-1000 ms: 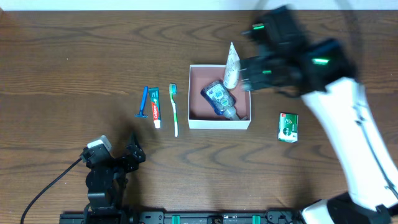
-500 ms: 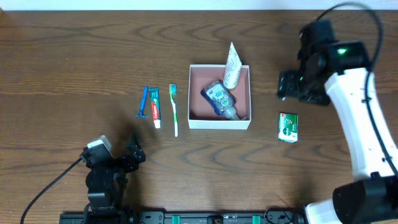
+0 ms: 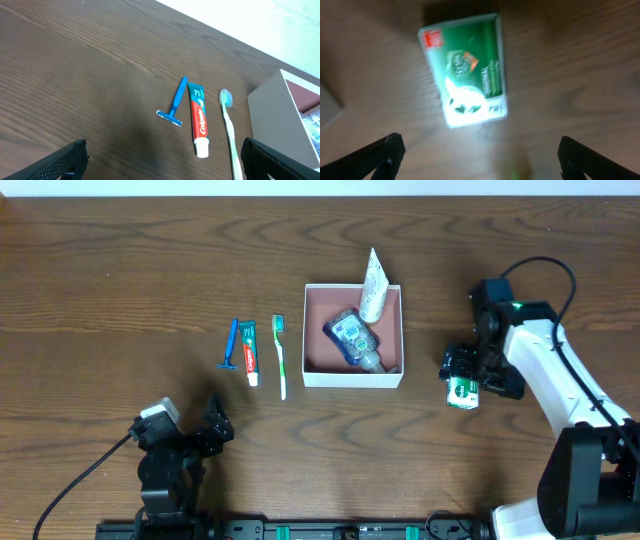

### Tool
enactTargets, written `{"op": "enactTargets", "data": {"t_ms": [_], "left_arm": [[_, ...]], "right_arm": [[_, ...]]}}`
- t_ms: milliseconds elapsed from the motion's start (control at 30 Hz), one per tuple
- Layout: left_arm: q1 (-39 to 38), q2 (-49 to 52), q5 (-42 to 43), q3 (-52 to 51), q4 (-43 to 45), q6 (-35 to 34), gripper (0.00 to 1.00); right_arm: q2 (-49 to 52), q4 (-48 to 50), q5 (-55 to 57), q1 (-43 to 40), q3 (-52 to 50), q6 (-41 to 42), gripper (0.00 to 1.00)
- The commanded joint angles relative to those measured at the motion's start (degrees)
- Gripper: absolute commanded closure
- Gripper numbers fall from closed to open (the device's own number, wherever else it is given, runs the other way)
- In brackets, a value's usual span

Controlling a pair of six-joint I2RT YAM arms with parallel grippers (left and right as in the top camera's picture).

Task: Pack container
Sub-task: 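Move the right gripper to the green Dettol soap box and grasp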

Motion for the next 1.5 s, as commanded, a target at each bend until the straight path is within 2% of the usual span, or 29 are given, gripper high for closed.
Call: {"op": "enactTargets", "data": {"t_ms": [0,200,433,533,867,1100,1367,1467], "left_arm": [[-0.22,-0.39,-0.11,-1.16,-0.15,-0.52,0.02],[-0.22,-0.42,-0.11,-1.16,-0.15,-0.52,0.02],[-0.22,-0.42,-0.11,-1.16,-0.15,-0.52,0.02],[-0.22,-0.39,-0.11,-1.16,-0.15,-0.52,0.02],[-0.22,-0.42,-0.11,-1.16,-0.15,-0.52,0.02],[-0.22,-0.39,-0.11,-1.16,-0.15,-0.52,0.02],[-0.22,-0.42,-0.11,-1.16,-0.15,-0.5,0.02],[-0.22,-0.39,-0.11,-1.16,-0.15,-0.52,0.02]], "right_arm": [[0.02,3.72,-1.53,-1.14,-3.54,1.46,0.01],[0.13,14.82,-5.51,-1.09,-9.33,-2.64,0.02],[0.37,15.89,-0.79,-1.14,-11.5,-2.8,0.09],[0.5,16.85,-1.27,-1.14,-11.61,-2.71,0.21],[0.5,23.15,-1.49,-1.14,-15.82,-2.12,0.18],[0.5,23.3,-2.34,-1.14,-15.87,-1.73,0.29],[0.48,23.43,-2.32,-1.14,-15.43,-1.73,0.56],[0.0,21.92,-2.64,-1.14,-14.08,-1.73,0.59]]}}
